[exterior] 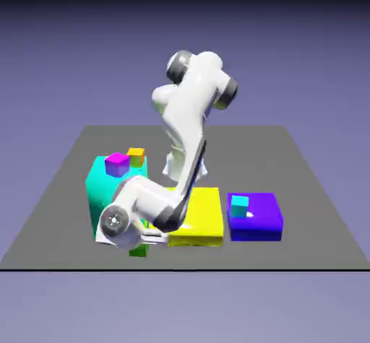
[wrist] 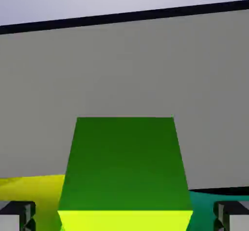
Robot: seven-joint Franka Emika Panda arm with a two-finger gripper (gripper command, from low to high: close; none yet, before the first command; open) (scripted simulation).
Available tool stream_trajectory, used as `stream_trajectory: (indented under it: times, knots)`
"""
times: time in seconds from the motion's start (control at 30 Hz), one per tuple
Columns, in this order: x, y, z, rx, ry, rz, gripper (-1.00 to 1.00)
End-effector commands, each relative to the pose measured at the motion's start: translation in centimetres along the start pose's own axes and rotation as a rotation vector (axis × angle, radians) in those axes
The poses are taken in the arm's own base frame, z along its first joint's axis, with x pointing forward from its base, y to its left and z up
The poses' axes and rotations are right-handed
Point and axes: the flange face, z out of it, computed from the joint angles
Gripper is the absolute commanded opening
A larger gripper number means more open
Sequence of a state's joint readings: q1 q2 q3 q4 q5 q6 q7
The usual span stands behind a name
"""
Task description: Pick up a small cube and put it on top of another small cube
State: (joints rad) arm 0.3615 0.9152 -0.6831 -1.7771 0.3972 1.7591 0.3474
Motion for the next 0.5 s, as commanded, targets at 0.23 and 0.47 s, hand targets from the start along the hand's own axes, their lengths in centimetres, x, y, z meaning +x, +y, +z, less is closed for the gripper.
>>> stream_trajectory:
  times: [0.23,0.47]
  knots:
    - [-4.4,-0.3,-6.5,0.103,-0.054,0.088,-1.0]
    - [-12.4,-2.2,-7.2,0.248,-0.172,0.252,-1.0]
